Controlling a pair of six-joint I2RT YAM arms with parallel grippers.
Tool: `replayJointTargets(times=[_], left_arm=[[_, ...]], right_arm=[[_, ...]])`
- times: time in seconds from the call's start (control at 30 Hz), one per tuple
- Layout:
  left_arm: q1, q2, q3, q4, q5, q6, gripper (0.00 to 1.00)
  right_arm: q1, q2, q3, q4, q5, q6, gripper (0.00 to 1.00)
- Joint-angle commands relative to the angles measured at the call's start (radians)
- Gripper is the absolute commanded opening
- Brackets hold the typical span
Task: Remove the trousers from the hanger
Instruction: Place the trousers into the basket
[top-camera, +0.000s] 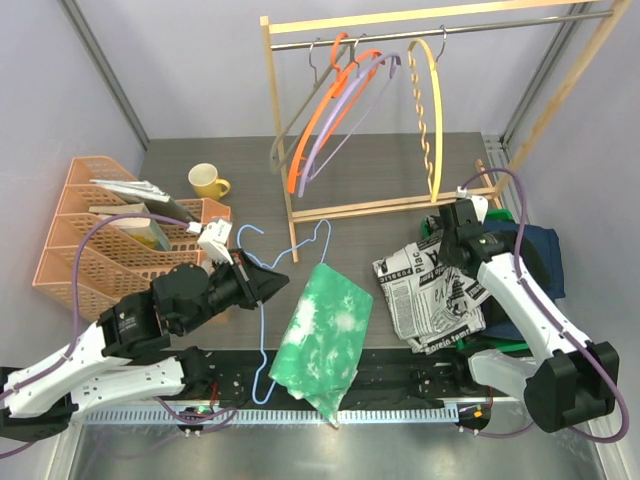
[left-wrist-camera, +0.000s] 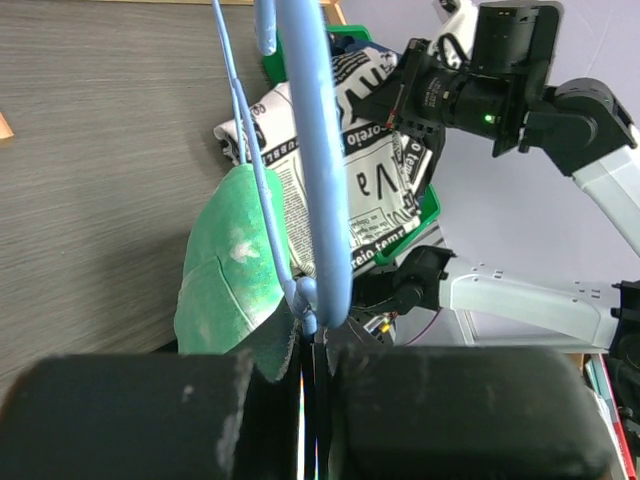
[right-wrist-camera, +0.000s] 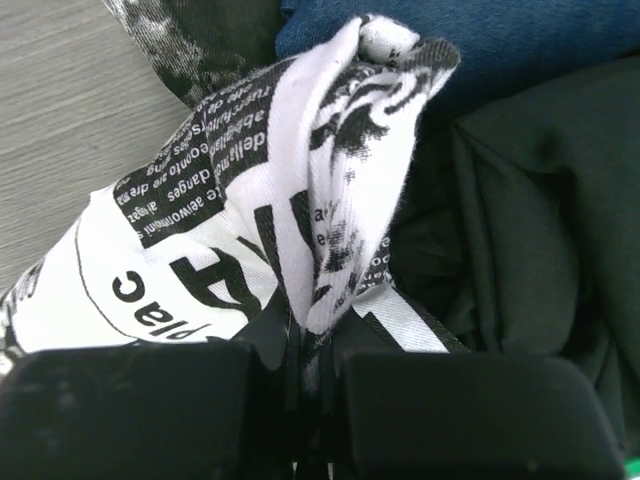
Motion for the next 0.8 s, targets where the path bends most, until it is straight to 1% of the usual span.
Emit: replayJointTargets(times=[0.0, 0.07, 0.13, 0.17, 0.2, 0.27, 0.3, 0.4, 0.47, 0.53, 0.6, 0.63, 0.67, 0.7, 0.73, 0.77], left_arm=[[0.001, -0.016, 0.078, 0.103, -0.006, 0.020, 0.00], [0.001, -0.015, 0.082, 0.101, -0.003, 0.027, 0.00], [0.001, -0.018, 0.082, 0.103, 0.003, 0.031, 0.00], [0.001, -0.019, 0.084, 0.101, 0.003, 0.034, 0.00], [0.001, -0.021, 0.084, 0.103, 0.003, 0.034, 0.00], [0.001, -0.024, 0.089, 0.104, 0.009, 0.042, 0.00], [0.000, -0.024, 0.093, 0.100, 0.011, 0.045, 0.00], [0.001, -0.024, 0.111, 0.080, 0.011, 0.054, 0.00], [0.001, -0.029, 0.121, 0.069, 0.014, 0.057, 0.00], [0.001, -0.032, 0.128, 0.057, 0.015, 0.062, 0.00], [0.000, -0.036, 0.138, 0.034, 0.015, 0.065, 0.00], [0.001, -0.041, 0.139, 0.029, 0.015, 0.066, 0.00], [0.001, -0.044, 0.145, 0.019, 0.017, 0.070, 0.00], [0.001, -0.046, 0.148, 0.012, 0.017, 0.073, 0.00], [0.001, -0.050, 0.151, 0.008, 0.015, 0.077, 0.00], [0.001, -0.050, 0.156, -0.010, 0.011, 0.077, 0.00]], right_arm=[[-0.002, -0.080, 0.130, -0.079, 0.070, 0.038, 0.01], [-0.004, -0.127, 0.179, -0.107, 0.087, 0.055, 0.01], [-0.003, -0.143, 0.273, -0.164, 0.121, 0.062, 0.01], [-0.002, -0.143, 0.307, -0.181, 0.163, 0.061, 0.01], [-0.002, -0.138, 0.368, -0.205, 0.182, 0.056, 0.01], [-0.002, -0.115, 0.426, -0.224, 0.222, 0.027, 0.01], [-0.002, -0.086, 0.481, -0.245, 0.251, 0.018, 0.01], [-0.014, -0.057, 0.549, -0.254, 0.277, 0.001, 0.01], [-0.033, -0.048, 0.565, -0.250, 0.277, -0.005, 0.01], [-0.088, -0.044, 0.575, -0.244, 0.253, -0.014, 0.01], [-0.167, -0.043, 0.553, -0.219, 0.210, -0.040, 0.01], [-0.277, -0.044, 0.536, -0.207, 0.131, -0.051, 0.01], [-0.333, -0.046, 0.517, -0.189, 0.089, -0.056, 0.01], [-0.388, -0.049, 0.466, -0.172, 0.040, -0.063, 0.01], [-0.509, -0.055, 0.429, -0.153, -0.024, -0.085, 0.01], [-0.563, -0.060, 0.392, -0.114, -0.040, -0.095, 0.01]])
